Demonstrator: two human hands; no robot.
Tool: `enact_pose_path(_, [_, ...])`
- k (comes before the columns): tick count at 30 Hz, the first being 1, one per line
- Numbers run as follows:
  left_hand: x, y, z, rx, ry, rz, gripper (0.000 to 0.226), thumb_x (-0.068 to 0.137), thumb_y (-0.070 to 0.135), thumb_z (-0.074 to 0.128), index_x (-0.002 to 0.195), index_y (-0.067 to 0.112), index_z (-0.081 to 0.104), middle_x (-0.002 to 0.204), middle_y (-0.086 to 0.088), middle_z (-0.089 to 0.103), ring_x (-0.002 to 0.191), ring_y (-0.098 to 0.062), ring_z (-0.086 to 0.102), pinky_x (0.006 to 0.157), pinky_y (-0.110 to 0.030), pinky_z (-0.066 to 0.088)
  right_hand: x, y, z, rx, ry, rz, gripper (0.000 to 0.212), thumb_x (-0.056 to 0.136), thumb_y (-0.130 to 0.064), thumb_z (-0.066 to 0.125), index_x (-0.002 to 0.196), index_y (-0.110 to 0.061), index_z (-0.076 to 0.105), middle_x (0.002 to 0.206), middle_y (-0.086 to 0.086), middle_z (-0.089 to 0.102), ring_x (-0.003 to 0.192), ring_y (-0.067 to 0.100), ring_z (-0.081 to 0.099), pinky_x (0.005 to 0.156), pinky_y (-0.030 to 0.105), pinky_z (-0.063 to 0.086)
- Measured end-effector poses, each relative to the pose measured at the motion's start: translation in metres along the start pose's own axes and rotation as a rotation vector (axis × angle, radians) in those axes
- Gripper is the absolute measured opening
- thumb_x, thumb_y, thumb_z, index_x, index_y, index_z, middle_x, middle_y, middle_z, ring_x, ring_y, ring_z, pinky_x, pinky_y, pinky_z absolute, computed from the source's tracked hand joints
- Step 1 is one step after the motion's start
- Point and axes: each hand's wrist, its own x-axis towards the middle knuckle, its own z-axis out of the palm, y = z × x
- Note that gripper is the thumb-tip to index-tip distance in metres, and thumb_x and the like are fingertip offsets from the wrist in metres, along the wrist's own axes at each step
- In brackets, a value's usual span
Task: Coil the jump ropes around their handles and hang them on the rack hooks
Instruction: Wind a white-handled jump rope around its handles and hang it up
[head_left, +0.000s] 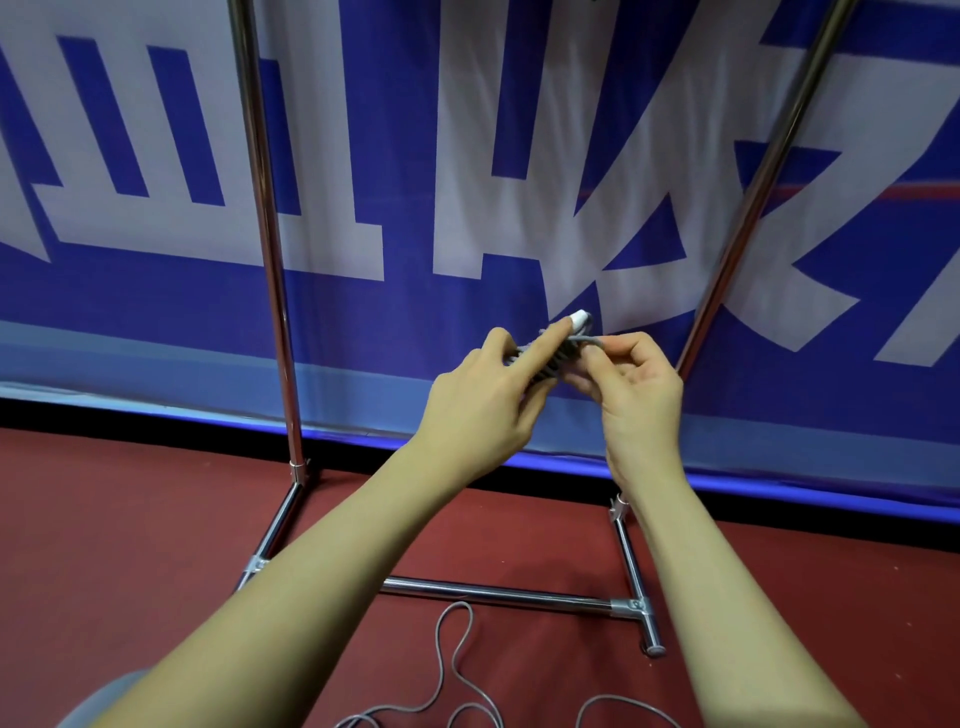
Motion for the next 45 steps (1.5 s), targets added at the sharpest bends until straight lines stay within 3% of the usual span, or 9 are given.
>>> enact_pose_path(3, [-0.001,-0.004,0.002,-0.037,-0.005,-0.025,0.056,0.096,0.033,0.052,0.147,0.041,0.031,0.088,0.0,0.042,0.057,-0.017,0.035,0.049,-0.027,0.034,-0.001,0.0,-0.002,-0.176,0.023,-0.064,0.014,0.092,-0.002,0.059,0.087,-0.014,0.065,0.076,0.002,0.069,0.072,0.014,0.069,0.061,0.025,0.054])
enact_pose_path(6, [-0.002,-0.007,0.006,-0.057,-0.009,-0.024,0.054,0.093,0.037,0.051,0.145,0.041,0.037,0.086,0.0,0.043,0.057,-0.02,0.041,0.048,-0.027,0.035,-0.001,-0.001,-0.001,-0.166,0.076,-0.07,0.014,0.09,-0.001,0.06,0.089,-0.012,0.069,0.064,0.004,0.062,0.053,0.011,0.058,0.055,0.023,0.051])
enact_pose_path(10, [-0.003,-0.006,0.007,-0.154,-0.088,-0.079,0.054,0.096,0.037,0.055,0.145,0.042,0.034,0.091,0.0,0.047,0.068,-0.02,0.048,0.059,-0.033,0.044,0.001,-0.003,-0.004,-0.134,0.041,-0.107,0.018,0.092,0.003,0.055,0.095,-0.008,0.068,0.078,-0.001,0.068,0.064,0.009,0.061,0.064,0.021,0.052])
enact_pose_path(13, [-0.003,-0.006,0.007,-0.227,-0.103,-0.087,0.053,0.094,0.041,0.054,0.144,0.045,0.036,0.091,0.001,0.049,0.072,-0.018,0.051,0.065,-0.038,0.049,0.003,-0.004,-0.007,-0.147,0.047,-0.105,0.017,0.092,0.004,0.054,0.096,-0.01,0.063,0.075,0.001,0.064,0.061,0.005,0.061,0.059,0.017,0.049])
enact_pose_path(20, [-0.006,0.0,0.009,-0.151,-0.072,-0.015,0.054,0.091,0.045,0.046,0.144,0.043,0.037,0.089,0.004,0.047,0.067,-0.017,0.047,0.055,-0.027,0.035,0.004,-0.004,-0.01,-0.157,0.051,-0.189,0.021,0.091,0.004,0.055,0.087,-0.017,0.06,0.077,-0.008,0.064,0.066,0.0,0.059,0.062,0.017,0.048])
enact_pose_path(27, [-0.005,0.006,0.009,-0.051,-0.033,-0.004,0.056,0.093,0.049,0.041,0.147,0.037,0.035,0.088,0.003,0.043,0.061,-0.02,0.042,0.047,-0.03,0.04,0.007,-0.004,-0.014,-0.216,-0.034,-0.262,0.025,0.092,0.002,0.056,0.09,-0.022,0.059,0.083,-0.012,0.062,0.078,0.002,0.058,0.075,0.023,0.05])
enact_pose_path(34, [0.001,0.004,0.005,0.032,-0.132,-0.105,0.07,0.1,0.042,0.044,0.144,0.043,-0.01,0.099,0.0,0.039,0.074,-0.017,0.04,0.059,-0.034,0.041,0.003,-0.001,-0.008,-0.184,-0.185,-0.219,0.026,0.094,0.002,0.054,0.091,-0.024,0.06,0.082,-0.02,0.065,0.078,0.0,0.059,0.075,0.018,0.05])
enact_pose_path(40, [0.002,-0.001,0.005,0.044,-0.073,-0.129,0.056,0.101,0.036,0.046,0.15,0.042,0.02,0.095,0.001,0.036,0.072,-0.019,0.039,0.051,-0.028,0.028,-0.001,0.003,-0.007,-0.121,-0.193,-0.118,0.024,0.091,0.002,0.058,0.096,-0.02,0.064,0.081,-0.012,0.069,0.077,0.007,0.063,0.071,0.023,0.05])
enact_pose_path(45, [0.001,-0.007,0.01,0.177,0.075,-0.024,0.049,0.093,0.036,0.035,0.142,0.04,0.03,0.08,-0.005,0.045,0.059,-0.024,0.044,0.042,-0.015,0.008,0.0,0.001,-0.001,-0.06,-0.101,0.123,0.011,0.091,-0.022,0.064,0.088,-0.013,0.068,0.067,-0.001,0.066,0.057,0.01,0.054,0.055,0.024,0.04])
